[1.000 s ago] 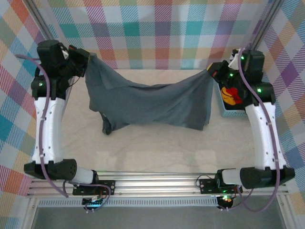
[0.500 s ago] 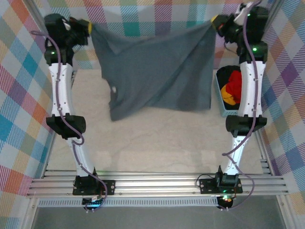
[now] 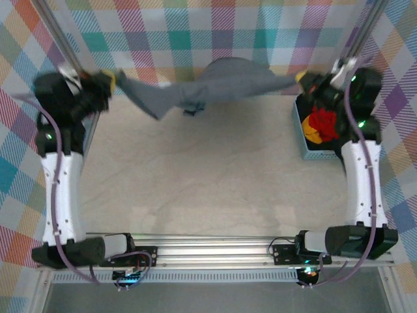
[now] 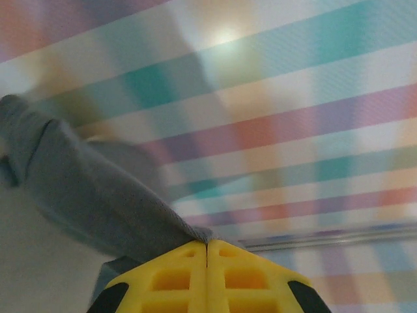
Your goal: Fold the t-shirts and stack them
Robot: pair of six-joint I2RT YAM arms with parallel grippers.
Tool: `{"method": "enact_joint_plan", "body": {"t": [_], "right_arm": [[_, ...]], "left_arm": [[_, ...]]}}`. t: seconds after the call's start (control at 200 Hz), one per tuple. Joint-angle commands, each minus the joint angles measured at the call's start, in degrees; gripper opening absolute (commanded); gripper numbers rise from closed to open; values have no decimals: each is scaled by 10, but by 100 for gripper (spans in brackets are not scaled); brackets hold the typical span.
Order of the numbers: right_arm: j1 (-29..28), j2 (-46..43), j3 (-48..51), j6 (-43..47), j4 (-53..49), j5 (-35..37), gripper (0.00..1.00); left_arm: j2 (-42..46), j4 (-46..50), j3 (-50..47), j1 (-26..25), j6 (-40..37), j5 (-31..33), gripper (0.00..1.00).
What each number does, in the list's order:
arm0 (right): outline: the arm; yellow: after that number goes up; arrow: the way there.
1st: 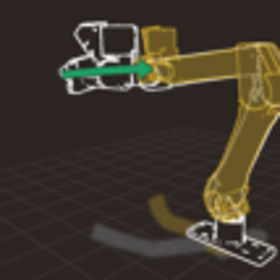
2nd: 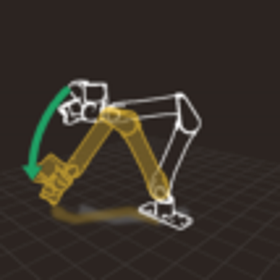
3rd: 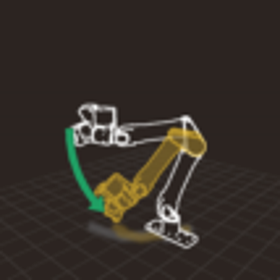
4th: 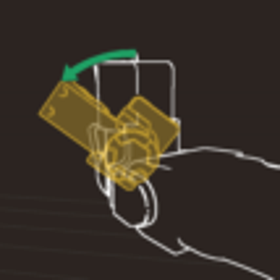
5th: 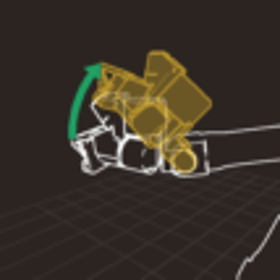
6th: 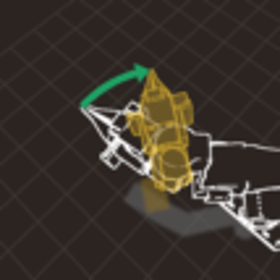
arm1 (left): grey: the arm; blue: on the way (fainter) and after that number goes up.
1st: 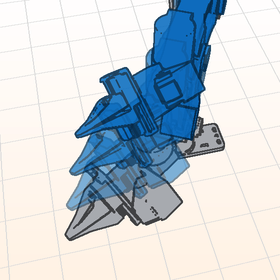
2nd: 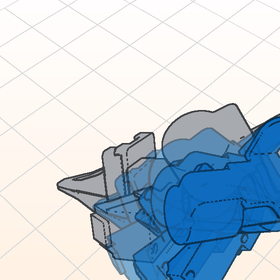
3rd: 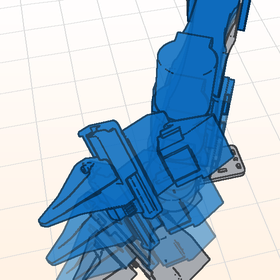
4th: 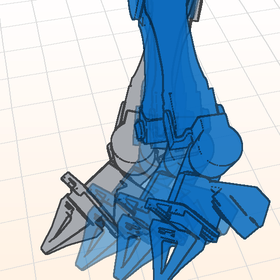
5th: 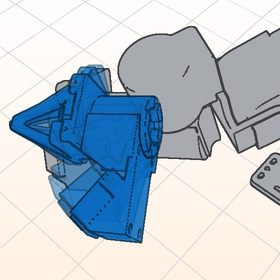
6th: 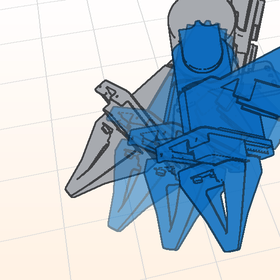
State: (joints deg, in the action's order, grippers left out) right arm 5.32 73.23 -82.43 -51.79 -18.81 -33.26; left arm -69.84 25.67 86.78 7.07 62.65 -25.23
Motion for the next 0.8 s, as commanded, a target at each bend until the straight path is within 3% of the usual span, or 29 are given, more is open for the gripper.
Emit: {"method": "enact_joint_plan", "body": {"t": [0.0, 0.09, 0.205, 0.495, 0.795], "right_arm": [[-20, -9, 205, 14, 7, -13, 0], [-45, 4, 311, 36, 2, 12, 0], [-53, 50, 358, 34, -14, 24, 0], [-75, 76, 324, 61, -105, 108, 0], [-74, 10, 356, 46, -177, 223, 0]], "left_arm": [[24, -34, -250, -16, 3, -10, 0], [36, -65, -380, -38, 14, -30, 0], [49, -46, -446, -56, 0, -9, 0], [50, 40, -436, -59, -5, 42, 0], [109, 103, -423, -63, 33, 95, 0]]}}
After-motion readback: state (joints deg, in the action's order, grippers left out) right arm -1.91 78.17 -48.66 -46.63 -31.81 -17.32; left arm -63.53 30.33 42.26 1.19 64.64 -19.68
